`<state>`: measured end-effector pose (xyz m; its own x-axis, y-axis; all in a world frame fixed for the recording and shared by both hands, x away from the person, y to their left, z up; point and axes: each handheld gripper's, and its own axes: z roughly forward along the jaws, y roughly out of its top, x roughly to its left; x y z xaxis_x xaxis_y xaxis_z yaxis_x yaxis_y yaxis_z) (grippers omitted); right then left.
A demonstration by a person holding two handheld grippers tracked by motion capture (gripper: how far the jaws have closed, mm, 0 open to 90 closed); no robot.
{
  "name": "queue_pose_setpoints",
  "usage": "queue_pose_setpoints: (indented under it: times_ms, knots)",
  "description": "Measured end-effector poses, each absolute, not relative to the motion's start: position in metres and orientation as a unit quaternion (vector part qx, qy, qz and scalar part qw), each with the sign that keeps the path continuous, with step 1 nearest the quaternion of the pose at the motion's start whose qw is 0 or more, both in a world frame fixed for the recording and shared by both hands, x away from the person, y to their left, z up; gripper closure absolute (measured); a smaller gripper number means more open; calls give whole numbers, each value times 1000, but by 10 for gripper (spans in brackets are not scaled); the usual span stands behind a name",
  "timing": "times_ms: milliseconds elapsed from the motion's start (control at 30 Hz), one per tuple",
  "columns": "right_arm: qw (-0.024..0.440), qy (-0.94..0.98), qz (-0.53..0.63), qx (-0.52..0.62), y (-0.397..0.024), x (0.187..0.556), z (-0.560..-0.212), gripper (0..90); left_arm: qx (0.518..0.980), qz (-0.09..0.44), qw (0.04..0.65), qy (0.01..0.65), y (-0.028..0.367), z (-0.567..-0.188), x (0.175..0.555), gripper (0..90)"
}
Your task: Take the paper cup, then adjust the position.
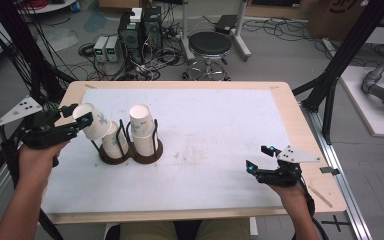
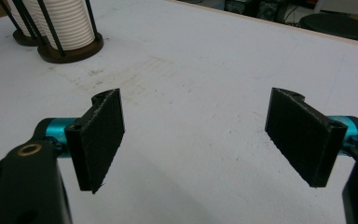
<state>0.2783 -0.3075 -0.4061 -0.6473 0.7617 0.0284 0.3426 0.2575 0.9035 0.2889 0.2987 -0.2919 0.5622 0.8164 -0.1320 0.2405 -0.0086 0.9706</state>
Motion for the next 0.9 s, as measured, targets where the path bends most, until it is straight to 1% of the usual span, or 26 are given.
queue_pose_setpoints:
  times_ms: [200,400,633,900]
  knots:
    - [214,761,494,362,-308,280,-405,201,664,238,588,396,304,-294,275,372]
    - [213,760,496,363,-305,283,-404,201,667,232,596,382,305,-299,269,372]
    - [215,762,496,356,-301,285,-402,201,670,226,605,366,298,-306,259,372]
    - [212,762,497,358,-301,284,-402,201,682,213,606,350,285,-310,260,372]
